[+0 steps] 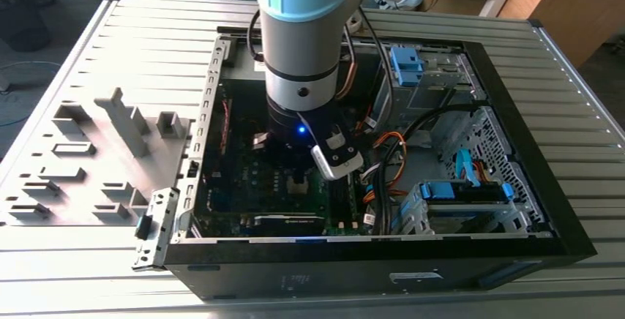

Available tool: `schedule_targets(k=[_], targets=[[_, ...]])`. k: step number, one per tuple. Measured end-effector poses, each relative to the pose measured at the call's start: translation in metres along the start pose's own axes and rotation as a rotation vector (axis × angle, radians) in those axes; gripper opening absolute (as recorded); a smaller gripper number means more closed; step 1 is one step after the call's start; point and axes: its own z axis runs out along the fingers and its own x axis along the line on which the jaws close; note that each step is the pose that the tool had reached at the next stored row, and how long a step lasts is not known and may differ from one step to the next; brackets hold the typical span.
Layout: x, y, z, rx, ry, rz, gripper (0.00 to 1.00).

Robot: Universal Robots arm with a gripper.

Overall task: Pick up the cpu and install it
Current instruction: 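Place the cpu into insertion slot, then close the cpu cover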

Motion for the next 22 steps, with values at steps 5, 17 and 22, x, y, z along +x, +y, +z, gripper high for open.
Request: schedule_targets(k=[5,17,22], targets=[[-0.0008,0.0,0.0002,-0.0032,-0.0027,-0.054,0.11],[-0.0015,-0.0001,-0.0029,-0.0055,-0.0047,-0.095,0.11],[-0.0015,-0.0001,-0.0037,-0.0057,-0.0047,-0.095,0.11]])
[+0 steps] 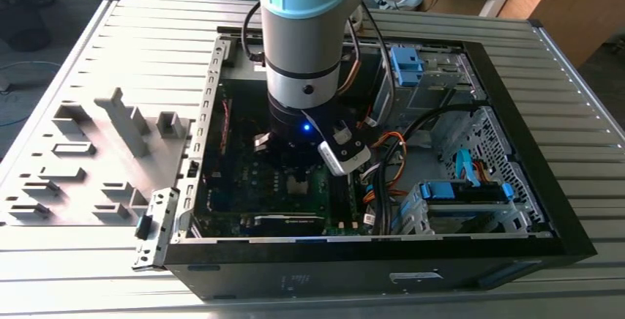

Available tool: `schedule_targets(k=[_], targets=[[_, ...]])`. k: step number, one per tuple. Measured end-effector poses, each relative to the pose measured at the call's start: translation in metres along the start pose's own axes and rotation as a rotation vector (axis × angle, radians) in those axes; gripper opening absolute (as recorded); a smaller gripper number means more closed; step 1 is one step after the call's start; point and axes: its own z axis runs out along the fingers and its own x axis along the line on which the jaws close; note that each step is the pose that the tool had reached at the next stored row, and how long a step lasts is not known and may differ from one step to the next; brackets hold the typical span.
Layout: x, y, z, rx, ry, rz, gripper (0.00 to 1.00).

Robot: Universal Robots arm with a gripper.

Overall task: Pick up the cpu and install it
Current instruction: 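Close the cpu cover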

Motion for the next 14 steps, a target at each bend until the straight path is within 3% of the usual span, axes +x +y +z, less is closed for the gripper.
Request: schedule_targets(k=[9,14], targets=[[-0.0002,0.0,-0.0001,0.0,0.0,0.0,0.11],[-0.0075,-0.0008,0.0002,0.0001,0.0,0.0,0.11]])
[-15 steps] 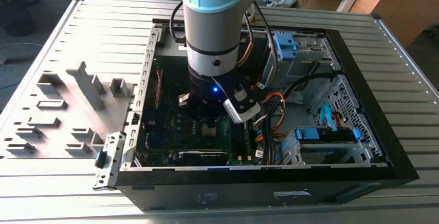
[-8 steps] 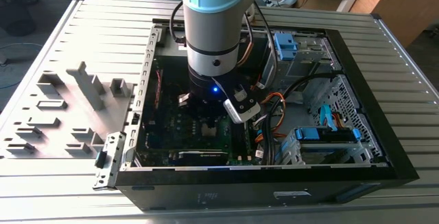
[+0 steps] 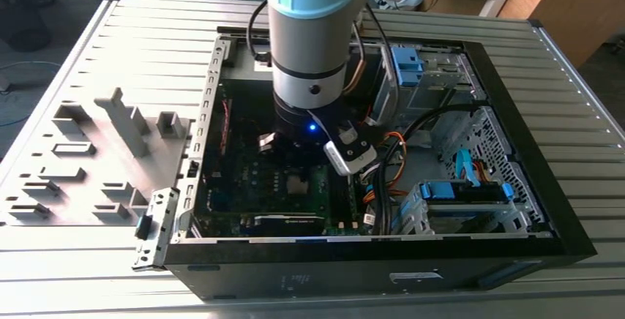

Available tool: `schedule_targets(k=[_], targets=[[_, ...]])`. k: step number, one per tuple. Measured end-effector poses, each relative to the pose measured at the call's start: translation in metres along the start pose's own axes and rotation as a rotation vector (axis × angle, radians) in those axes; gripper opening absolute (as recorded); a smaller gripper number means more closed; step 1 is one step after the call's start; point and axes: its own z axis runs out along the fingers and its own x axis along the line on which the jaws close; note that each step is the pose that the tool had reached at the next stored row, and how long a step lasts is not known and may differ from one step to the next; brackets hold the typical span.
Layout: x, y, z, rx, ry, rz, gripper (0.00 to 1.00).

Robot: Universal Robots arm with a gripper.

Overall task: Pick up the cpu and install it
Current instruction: 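Close the cpu cover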

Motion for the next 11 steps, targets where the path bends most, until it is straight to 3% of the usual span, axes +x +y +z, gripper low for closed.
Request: schedule_targets(k=[6,11], targets=[[-0.0143,-0.0005,0.0009,-0.0001,-0.0001,-0.001,0.11],[-0.0203,0.0001,0.0012,-0.0017,-0.0006,-0.009,0.11]])
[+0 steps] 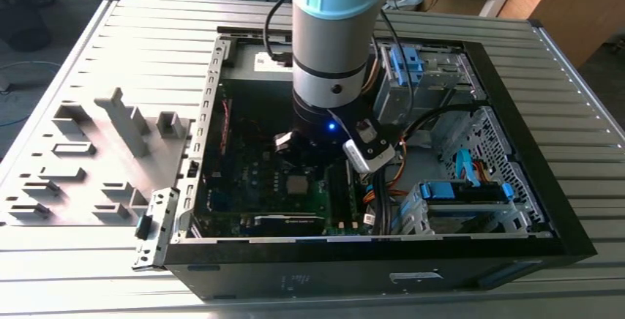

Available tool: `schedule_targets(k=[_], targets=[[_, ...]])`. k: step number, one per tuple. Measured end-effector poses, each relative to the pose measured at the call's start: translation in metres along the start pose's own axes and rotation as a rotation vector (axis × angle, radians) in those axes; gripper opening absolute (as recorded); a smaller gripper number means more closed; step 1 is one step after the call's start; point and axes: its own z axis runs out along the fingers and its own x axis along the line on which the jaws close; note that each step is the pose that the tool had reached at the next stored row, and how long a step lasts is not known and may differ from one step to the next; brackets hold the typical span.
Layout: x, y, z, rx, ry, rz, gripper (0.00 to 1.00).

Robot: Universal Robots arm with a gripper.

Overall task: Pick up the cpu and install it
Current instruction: 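Close the cpu cover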

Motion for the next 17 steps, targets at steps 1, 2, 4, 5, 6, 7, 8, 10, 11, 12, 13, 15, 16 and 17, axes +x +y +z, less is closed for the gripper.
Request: schedule_targets(k=[1,2,4,5,6,7,8,10,11,12,13,15,16,17], targets=[[-0.0006,0.0,0.0001,-0.0003,-0.0002,-0.004,0.11],[-0.001,-0.0001,0.0001,-0.0005,-0.0003,-0.01,0.11],[-0.0013,0.0,0.0001,-0.0012,-0.0011,-0.025,0.11],[-0.0015,0.0,0.0002,-0.0018,-0.0016,-0.035,0.11],[-0.0017,0.0,0.0003,-0.0022,-0.0019,-0.043,0.11],[-0.0021,-0.0001,0.0003,-0.0026,-0.0023,-0.05,0.11],[-0.0025,-0.0001,0.0004,-0.0029,-0.0025,-0.056,0.11],[-0.003,-0.0002,0.0005,-0.0035,-0.0031,-0.071,0.11],[-0.0031,-0.0002,0.0006,-0.0039,-0.0037,-0.081,0.11],[-0.0031,-0.0001,0.0006,-0.0044,-0.0042,-0.094,0.11],[-0.0032,-0.0001,0.0007,-0.005,-0.0048,-0.108,0.11],[-0.0032,-0.0002,0.001,-0.0062,-0.0063,-0.14,0.11],[-0.0032,-0.0001,0.0011,-0.0068,-0.007,-0.156,0.11],[-0.0032,-0.0001,0.0012,-0.0074,-0.0077,-0.172,0.11]])
